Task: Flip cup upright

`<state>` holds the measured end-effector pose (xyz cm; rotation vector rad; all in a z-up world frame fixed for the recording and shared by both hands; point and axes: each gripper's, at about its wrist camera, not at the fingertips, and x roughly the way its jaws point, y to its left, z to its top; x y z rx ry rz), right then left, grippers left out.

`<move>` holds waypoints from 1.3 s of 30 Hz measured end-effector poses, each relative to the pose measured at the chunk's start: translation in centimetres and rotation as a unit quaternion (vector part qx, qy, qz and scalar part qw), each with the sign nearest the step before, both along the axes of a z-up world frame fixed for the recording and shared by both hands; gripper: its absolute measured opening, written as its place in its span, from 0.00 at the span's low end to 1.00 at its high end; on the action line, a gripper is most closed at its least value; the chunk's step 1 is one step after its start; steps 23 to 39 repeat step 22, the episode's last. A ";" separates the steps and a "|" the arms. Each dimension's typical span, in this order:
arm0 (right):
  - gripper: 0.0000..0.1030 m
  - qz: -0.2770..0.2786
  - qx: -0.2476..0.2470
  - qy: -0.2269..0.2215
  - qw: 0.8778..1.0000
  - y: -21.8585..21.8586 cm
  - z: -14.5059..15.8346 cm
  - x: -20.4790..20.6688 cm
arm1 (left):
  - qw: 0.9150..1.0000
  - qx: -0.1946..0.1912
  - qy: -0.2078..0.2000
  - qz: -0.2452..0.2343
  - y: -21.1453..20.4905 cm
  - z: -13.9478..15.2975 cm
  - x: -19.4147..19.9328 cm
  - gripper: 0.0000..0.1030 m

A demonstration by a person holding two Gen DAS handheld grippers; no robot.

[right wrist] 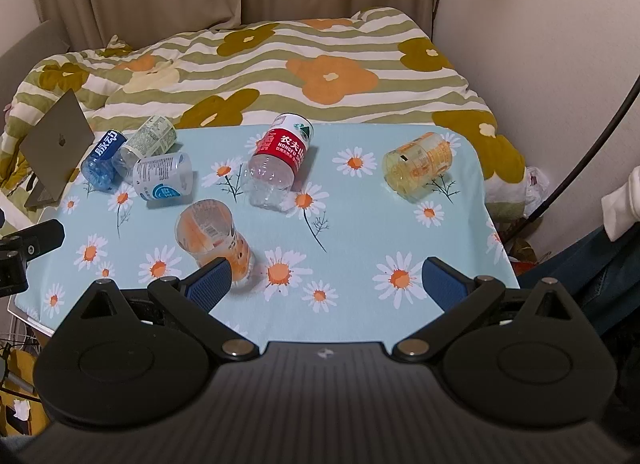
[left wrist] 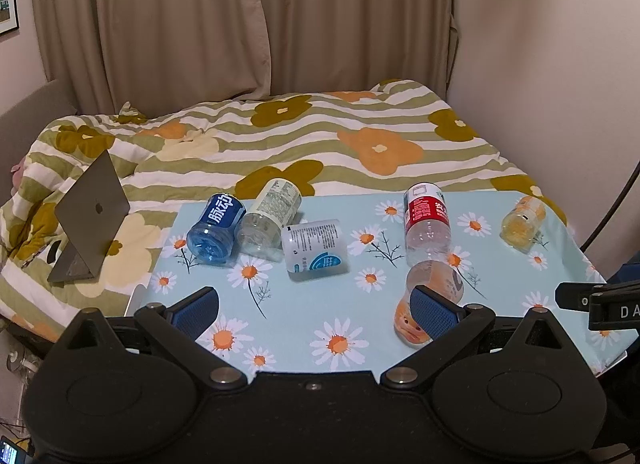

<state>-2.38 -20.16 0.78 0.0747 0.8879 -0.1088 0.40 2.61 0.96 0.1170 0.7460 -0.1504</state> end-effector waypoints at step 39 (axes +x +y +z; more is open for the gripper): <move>1.00 0.049 0.015 -0.010 0.999 0.9 -0.7 1.3 | 1.000 -0.008 0.003 0.009 0.7 -0.6 1.2 1.00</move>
